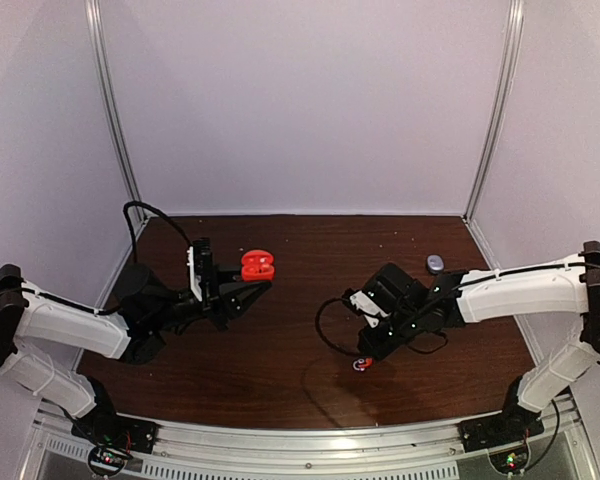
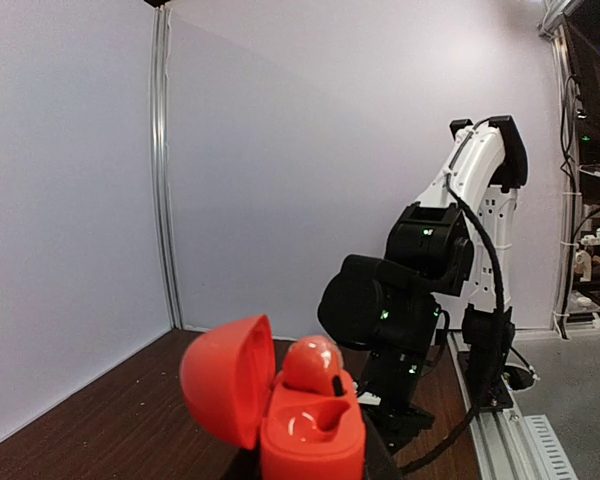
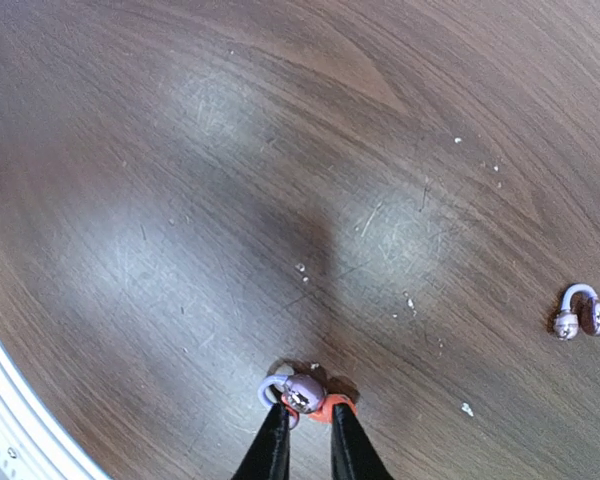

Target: Insert the wireless bluetooth earbuds into the charging case

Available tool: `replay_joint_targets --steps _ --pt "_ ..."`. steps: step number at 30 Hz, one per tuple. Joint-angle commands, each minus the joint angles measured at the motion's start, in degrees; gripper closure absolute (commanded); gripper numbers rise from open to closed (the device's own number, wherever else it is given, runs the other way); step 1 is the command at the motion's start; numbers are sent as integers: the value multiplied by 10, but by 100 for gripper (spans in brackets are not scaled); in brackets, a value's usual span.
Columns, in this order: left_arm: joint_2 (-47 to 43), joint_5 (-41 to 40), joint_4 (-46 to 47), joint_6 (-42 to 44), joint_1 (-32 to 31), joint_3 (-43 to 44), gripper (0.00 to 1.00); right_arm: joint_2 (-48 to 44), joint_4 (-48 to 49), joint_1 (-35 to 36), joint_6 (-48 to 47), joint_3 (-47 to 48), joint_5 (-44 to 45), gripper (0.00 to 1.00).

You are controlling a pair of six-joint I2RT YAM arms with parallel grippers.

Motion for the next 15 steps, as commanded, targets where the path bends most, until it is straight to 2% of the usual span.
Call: replay_joint_targets --steps 1,6,15 --pt "-11 -6 9 6 5 -5 100 1 -4 -2 4 6 1 88" --pt "-11 -6 8 7 5 -4 100 9 1 -1 9 -9 -10 95" --pt "-8 -5 12 5 5 -3 100 22 21 4 12 -29 -35 96"
